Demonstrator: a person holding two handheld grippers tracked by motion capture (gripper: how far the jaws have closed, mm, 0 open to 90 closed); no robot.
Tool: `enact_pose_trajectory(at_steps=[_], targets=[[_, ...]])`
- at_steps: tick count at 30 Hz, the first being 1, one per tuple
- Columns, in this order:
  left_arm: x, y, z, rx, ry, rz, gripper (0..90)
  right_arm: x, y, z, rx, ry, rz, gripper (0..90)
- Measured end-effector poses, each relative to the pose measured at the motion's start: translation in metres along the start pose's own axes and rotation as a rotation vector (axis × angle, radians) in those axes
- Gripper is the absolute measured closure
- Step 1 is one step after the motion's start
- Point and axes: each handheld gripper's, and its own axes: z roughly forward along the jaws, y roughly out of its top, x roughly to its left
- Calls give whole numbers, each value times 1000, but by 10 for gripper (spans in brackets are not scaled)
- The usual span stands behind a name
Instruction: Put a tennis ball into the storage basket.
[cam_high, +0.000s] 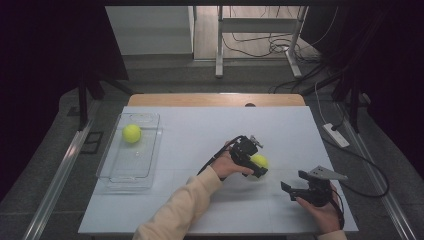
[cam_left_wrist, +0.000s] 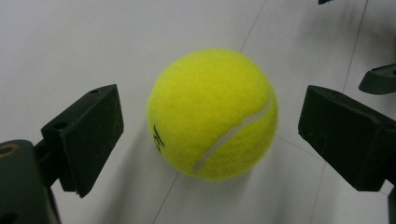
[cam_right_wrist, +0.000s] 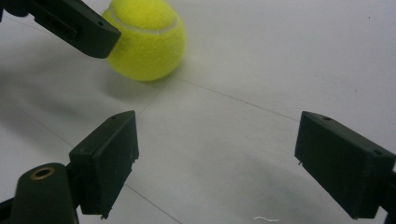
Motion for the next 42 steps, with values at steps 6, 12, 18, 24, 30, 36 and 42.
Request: enact_pose_trajectory(at_steps=[6,12,18,24,30,36,42], targets=[[-1,0,5,9,7,6,92,0,0,0,2,-3,-2,135],[-3,0,8,15,17,15,200,-1,0,-1,1,-4,-1,135],[-4,0,6,16,23,25,272,-1,0,-1,-2,-4,1,135],[-3,0,-1,-7,27,25,274,-1,0,-1,-2,-4,1,135],[-2,-1,-8,-31,32,26,275,-1,0,-1,-3,-5,4,135],[-2,-3,-11,-41,39,23,275,-1,0,-1,-4,-5,3,135],[0,-4,-15,-64,49,11,275,0,0,-1,-5,-2,4,135]])
